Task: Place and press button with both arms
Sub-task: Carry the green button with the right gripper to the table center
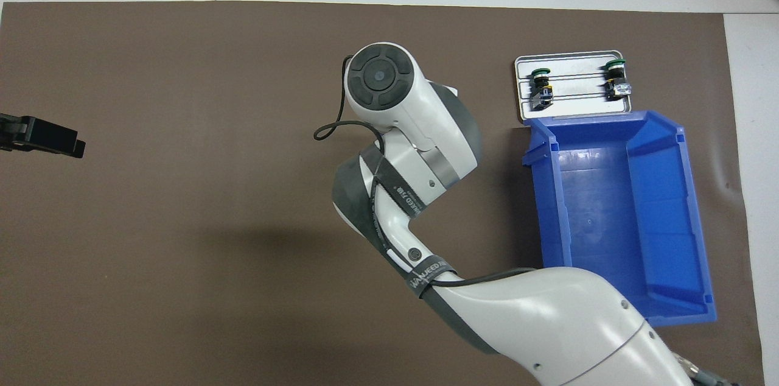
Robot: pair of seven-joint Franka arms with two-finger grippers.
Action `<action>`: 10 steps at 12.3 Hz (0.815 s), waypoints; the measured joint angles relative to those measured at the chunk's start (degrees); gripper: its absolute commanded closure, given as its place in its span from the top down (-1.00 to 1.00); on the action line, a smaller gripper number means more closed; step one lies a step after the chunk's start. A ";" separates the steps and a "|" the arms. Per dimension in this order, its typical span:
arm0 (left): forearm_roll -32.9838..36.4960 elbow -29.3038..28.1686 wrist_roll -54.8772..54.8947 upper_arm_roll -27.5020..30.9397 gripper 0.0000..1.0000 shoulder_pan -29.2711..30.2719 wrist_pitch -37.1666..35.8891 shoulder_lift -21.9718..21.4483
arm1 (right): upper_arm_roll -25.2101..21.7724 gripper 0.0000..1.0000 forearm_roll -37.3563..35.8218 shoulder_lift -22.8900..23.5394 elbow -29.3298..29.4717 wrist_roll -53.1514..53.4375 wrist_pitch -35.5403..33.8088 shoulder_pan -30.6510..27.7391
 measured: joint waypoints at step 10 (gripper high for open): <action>0.00 0.00 0.00 0.00 1.00 0.00 0.00 0.00 | -0.08 -0.37 2.20 3.81 -1.35 13.52 3.74 1.30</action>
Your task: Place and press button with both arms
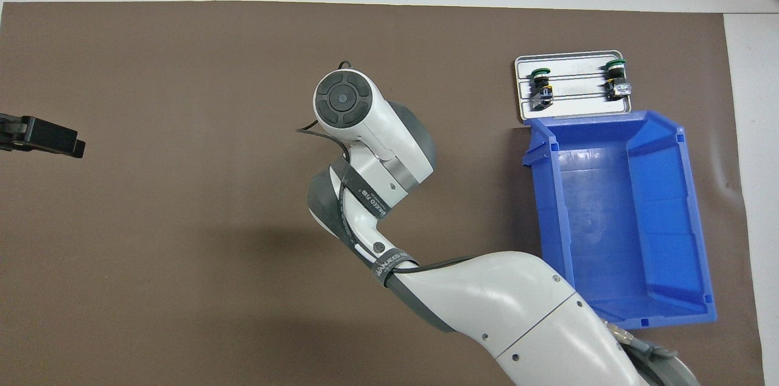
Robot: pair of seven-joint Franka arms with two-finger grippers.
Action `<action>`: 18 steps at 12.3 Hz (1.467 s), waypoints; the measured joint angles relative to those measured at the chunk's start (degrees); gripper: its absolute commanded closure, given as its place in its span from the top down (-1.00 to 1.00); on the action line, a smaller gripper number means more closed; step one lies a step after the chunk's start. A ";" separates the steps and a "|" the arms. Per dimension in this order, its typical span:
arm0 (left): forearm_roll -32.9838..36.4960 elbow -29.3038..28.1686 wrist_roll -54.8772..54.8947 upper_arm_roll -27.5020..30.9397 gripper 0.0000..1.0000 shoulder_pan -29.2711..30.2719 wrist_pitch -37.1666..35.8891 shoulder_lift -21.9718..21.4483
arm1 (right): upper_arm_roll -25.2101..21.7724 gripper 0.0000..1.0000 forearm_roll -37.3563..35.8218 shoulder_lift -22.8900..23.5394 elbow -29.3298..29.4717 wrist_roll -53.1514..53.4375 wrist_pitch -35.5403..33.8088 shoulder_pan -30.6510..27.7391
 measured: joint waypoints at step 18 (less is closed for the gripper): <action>-1.31 -0.02 18.47 -1.58 0.99 -2.26 4.07 0.01 | 1.59 0.90 5.82 -16.14 2.37 -35.95 -24.43 -19.38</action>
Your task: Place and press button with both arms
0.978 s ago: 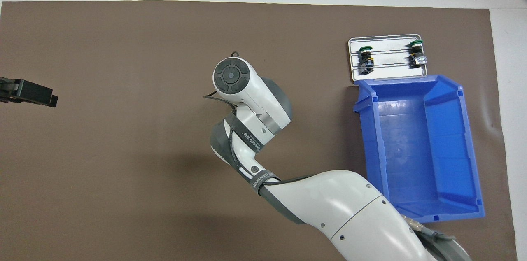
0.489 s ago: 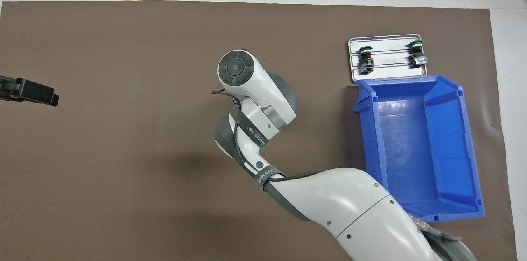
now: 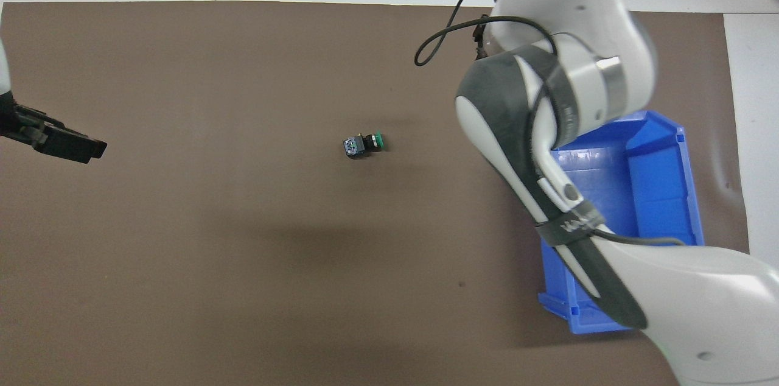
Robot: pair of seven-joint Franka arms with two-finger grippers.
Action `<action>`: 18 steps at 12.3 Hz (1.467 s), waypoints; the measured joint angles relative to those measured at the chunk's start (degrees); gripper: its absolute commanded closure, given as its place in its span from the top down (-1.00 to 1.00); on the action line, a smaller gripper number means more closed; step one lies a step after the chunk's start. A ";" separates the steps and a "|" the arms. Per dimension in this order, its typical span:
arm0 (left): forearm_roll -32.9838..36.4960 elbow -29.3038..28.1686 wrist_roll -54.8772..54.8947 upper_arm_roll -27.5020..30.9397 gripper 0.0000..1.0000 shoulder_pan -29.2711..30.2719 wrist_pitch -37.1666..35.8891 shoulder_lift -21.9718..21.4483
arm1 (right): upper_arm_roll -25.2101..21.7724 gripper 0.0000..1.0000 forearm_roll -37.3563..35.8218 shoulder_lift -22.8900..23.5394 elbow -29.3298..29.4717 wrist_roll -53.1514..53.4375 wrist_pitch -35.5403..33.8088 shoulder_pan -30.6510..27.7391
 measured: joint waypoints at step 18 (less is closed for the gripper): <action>-5.65 -3.32 26.83 -0.21 0.34 -19.77 27.60 17.28 | -2.75 0.90 4.16 -49.05 -48.60 -79.51 4.15 -9.89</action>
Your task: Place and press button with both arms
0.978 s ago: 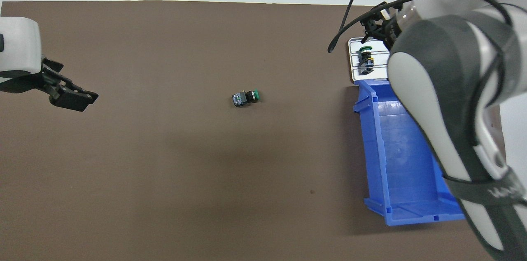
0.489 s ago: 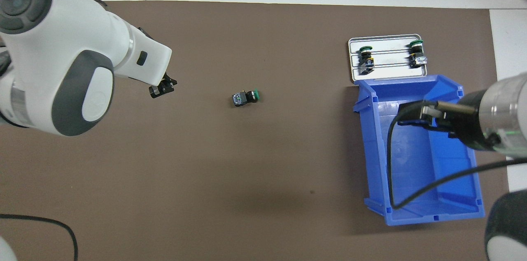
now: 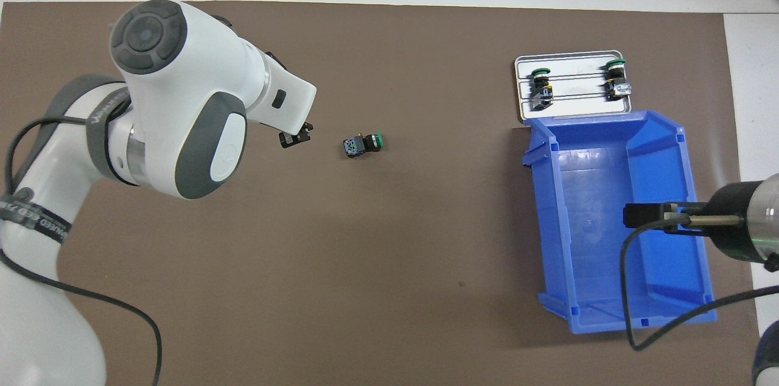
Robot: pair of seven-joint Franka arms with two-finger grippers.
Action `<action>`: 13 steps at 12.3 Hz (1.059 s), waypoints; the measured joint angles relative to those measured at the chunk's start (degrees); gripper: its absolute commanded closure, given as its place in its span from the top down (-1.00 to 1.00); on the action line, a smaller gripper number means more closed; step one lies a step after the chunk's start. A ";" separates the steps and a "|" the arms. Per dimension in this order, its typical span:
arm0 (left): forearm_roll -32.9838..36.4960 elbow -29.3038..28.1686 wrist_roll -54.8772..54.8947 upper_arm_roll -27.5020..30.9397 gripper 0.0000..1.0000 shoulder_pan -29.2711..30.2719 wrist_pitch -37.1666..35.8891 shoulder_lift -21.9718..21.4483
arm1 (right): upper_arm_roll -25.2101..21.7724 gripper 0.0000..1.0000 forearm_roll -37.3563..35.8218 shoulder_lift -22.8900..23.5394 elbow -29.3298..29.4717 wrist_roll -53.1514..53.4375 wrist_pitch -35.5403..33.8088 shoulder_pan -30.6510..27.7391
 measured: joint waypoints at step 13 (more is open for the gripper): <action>-0.04 2.57 -10.16 0.17 0.35 -7.43 11.86 15.96 | 0.09 0.98 0.03 6.83 0.52 -4.31 5.17 -5.08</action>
